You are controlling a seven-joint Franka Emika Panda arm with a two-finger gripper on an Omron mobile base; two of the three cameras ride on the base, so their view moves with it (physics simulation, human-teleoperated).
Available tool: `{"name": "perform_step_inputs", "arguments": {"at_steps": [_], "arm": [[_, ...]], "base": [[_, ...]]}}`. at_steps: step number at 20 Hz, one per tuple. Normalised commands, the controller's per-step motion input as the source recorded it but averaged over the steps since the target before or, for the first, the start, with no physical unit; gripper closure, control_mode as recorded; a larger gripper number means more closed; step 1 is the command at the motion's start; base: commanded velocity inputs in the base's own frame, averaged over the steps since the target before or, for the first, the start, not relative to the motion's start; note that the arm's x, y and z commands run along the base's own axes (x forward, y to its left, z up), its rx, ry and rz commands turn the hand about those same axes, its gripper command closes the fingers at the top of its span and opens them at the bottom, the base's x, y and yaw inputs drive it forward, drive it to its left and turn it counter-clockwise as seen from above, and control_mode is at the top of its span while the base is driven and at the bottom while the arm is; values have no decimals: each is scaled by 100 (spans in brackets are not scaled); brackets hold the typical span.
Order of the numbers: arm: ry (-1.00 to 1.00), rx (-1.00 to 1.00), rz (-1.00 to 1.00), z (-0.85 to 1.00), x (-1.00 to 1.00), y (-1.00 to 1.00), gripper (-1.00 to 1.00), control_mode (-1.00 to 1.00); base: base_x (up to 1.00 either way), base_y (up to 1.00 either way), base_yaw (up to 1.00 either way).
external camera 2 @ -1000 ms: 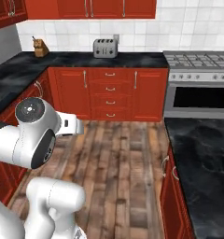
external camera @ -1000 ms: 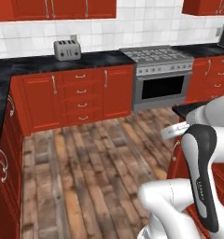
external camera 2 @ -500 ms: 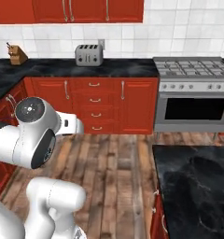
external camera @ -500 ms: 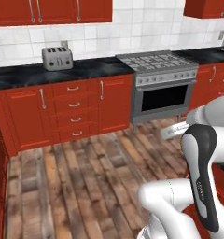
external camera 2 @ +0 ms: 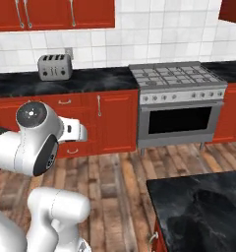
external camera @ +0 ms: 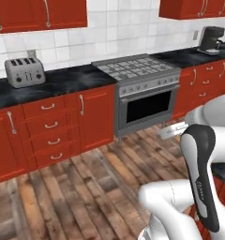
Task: Retrieve the apple and banana from the fridge and place them into the bowl on the dining table.
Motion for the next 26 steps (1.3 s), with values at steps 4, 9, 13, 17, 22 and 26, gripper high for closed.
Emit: {"name": "perform_step_inputs", "arguments": {"at_steps": [4,9,13,17,22,26], "arm": [[0,0,0,0,0,0,-100,100],[0,0,0,0,0,0,-100,100],[0,0,0,0,0,0,-100,100],[0,0,0,0,0,0,-100,100],[0,0,0,0,0,0,-100,100],[0,0,0,0,0,0,-100,100]], "base": [[34,0,-44],[39,32,-49],[41,81,-51],[40,93,-49],[63,51,-47],[91,31,-47]]}}
